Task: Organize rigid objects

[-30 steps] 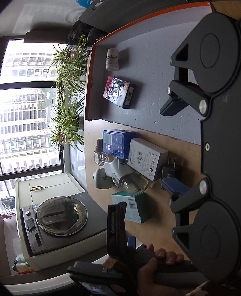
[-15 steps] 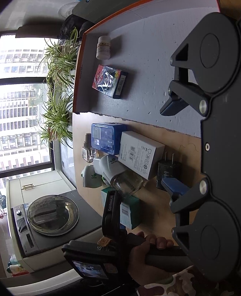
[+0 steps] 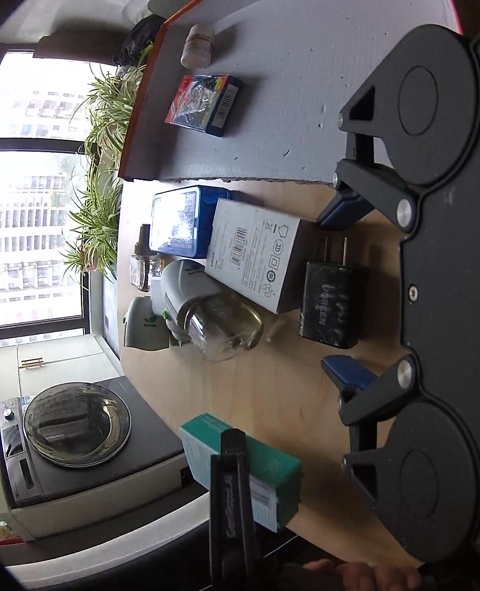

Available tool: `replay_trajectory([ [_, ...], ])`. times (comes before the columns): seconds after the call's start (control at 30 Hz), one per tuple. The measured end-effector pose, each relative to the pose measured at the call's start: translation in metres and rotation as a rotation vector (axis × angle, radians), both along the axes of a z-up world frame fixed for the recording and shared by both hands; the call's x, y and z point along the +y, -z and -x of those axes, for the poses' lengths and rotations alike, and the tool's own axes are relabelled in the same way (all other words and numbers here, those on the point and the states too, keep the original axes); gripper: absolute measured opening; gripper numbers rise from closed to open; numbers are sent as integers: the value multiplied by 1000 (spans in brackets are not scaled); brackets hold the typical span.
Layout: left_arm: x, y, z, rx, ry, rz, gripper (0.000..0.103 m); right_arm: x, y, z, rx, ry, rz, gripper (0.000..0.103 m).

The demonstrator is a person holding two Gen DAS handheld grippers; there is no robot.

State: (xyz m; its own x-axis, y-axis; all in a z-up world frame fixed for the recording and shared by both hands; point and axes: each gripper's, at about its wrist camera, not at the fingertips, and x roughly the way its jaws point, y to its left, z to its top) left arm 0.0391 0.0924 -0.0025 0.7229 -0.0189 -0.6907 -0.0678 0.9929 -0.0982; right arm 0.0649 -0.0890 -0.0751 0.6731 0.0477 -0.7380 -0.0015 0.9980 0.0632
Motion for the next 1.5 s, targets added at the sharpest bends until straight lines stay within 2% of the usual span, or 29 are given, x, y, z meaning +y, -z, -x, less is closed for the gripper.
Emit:
replay_trajectory([
  [0.03,-1,-1,2,-6,1,-4,72,1,0,1,-6,-6,2,76],
  [0.2,-6,-6,9,-21,9,13,72,3,-6,14,-20,-35,-8,76],
  [0.47,-20,-17,23,-44,26,21,71,-8,-40,38,-113,-22,2,76],
  [0.87,-82,-40,42,-74,132,-2,72,-58,-81,75,-233,92,7,76],
  [1.23,-146,-51,44,-88,240,-27,72,-115,-94,100,-276,230,-19,76],
  [1.5,-175,-56,43,-98,293,-22,72,-142,-97,112,-291,285,-20,76],
])
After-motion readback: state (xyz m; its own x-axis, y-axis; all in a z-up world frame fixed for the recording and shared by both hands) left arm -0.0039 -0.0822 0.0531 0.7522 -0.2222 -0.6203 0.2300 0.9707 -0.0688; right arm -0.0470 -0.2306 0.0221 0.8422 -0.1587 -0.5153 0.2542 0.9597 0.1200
